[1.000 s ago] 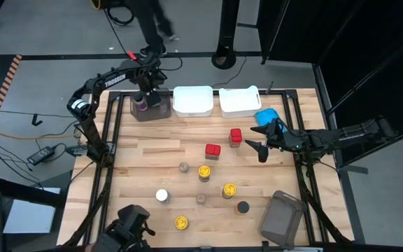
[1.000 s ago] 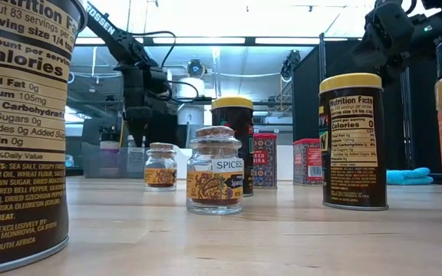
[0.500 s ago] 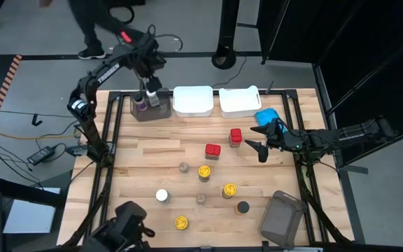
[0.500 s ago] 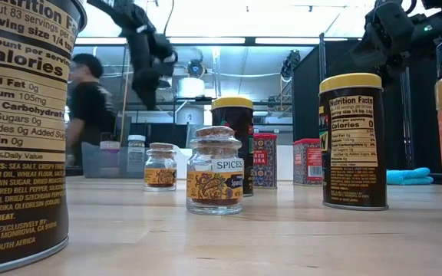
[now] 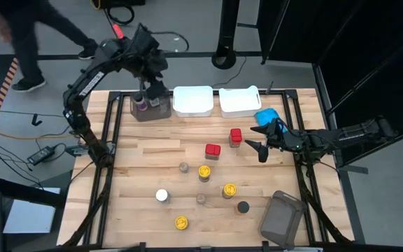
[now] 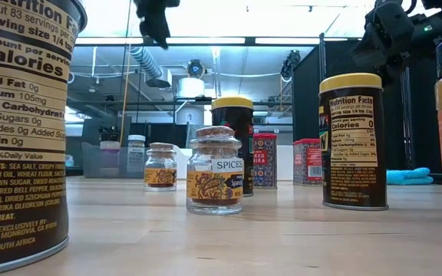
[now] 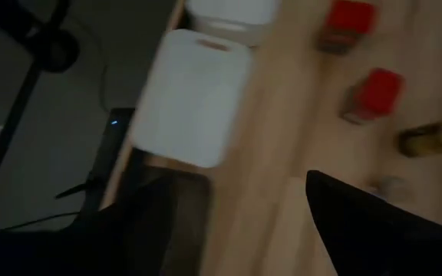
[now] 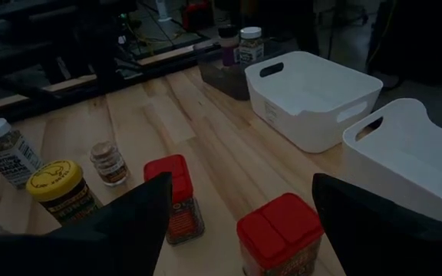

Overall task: Sort spices by type
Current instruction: Put the white seasoning bottle into the black bin

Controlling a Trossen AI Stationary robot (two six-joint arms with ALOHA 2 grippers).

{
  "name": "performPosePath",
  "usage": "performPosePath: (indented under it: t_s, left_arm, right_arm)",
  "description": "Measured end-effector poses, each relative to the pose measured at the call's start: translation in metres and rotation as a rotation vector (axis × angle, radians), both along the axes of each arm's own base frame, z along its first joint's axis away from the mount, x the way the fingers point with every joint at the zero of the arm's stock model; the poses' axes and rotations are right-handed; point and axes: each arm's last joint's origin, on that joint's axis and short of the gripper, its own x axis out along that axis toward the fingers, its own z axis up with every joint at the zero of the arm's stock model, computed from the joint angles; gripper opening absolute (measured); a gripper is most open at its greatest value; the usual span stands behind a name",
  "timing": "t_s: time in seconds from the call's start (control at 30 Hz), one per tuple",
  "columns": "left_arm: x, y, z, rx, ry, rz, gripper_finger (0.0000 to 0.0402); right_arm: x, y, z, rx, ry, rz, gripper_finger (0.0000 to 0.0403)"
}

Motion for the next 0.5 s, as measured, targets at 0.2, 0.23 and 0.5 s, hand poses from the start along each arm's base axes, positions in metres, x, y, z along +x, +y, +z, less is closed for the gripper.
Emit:
performPosePath:
  t_s: [0.2, 0.23, 0.5]
  left_arm:
    - [0.010, -0.066, 0.010, -0.071, 0.003, -0.101, 0.0292]
    - [0.012, -0.076, 0.010, -0.075, 0.009, -0.112, 0.0292]
    - [0.025, -0.149, 0.013, -0.122, -0.004, -0.196, 0.0292]
  right_arm:
    - [0.000, 0.000, 0.000, -0.001, 0.000, 0.000, 0.0320]
    - [0.000, 0.000, 0.000, -0.001, 0.000, 0.000, 0.0320]
    - [0.000, 0.000, 0.000, -0.001, 0.000, 0.000, 0.0320]
